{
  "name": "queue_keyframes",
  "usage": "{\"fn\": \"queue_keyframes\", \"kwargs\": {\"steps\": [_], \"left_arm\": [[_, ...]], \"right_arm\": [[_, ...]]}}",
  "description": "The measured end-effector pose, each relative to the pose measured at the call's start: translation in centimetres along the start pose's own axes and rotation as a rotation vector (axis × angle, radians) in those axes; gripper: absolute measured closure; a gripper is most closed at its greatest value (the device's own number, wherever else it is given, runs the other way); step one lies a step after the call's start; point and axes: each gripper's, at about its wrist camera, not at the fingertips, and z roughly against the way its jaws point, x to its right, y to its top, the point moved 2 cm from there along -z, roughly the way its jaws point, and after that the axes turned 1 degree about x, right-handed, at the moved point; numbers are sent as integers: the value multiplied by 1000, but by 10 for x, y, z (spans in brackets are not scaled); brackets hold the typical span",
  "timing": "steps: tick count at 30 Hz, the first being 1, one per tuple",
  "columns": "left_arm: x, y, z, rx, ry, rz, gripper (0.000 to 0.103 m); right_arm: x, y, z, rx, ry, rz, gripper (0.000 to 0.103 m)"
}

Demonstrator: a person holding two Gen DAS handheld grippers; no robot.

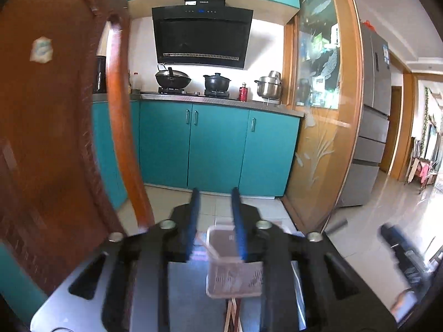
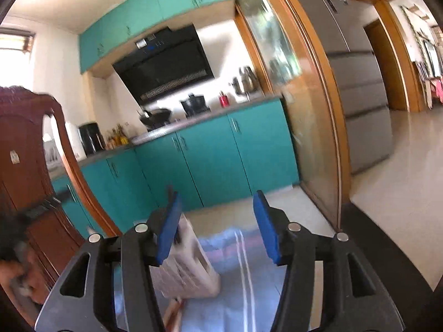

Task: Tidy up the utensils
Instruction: 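Lift both chopsticks into the white basket and open both tools to release, then return both open tools to the remaining chopsticks on the cloth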

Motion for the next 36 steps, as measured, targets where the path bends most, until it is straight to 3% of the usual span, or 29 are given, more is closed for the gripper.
{"fn": "queue_keyframes", "kwargs": {"steps": [2, 3, 6, 8, 10, 12, 16, 19, 22, 26, 31, 36], "left_arm": [[-5, -21, 5, -32, -4, 3, 72], [-6, -37, -1, -86, -15, -9, 72], [-8, -86, -31, -257, -59, -40, 73], [-15, -124, -53, -400, -109, -1, 81], [-24, -153, -68, -513, -171, 81, 81], [-23, -174, -79, -613, -198, 90, 83], [-8, -189, -76, -658, -235, -17, 83], [3, -202, -82, -704, -217, -55, 83], [-3, -210, -88, -733, -187, -35, 96], [-17, -208, -90, -744, -152, 26, 96], [-36, -199, -83, -717, -87, 49, 96], [-48, -208, -80, -760, -68, 75, 96]], "right_arm": [[6, -27, -14, -119, -1, 10, 50], [5, -40, -24, -191, -2, 27, 50], [-8, -95, -68, -515, 62, 89, 50], [-15, -119, -83, -626, 85, 93, 52], [-22, -139, -94, -697, 65, 120, 53], [-26, -148, -102, -722, 36, 136, 53], [-25, -149, -108, -700, -24, 130, 53], [-26, -150, -110, -699, -35, 149, 53], [-28, -156, -110, -705, -46, 184, 53], [-32, -160, -111, -708, -49, 201, 53], [-47, -164, -111, -696, -11, 210, 53], [-67, -169, -118, -707, 90, 178, 53]]}}
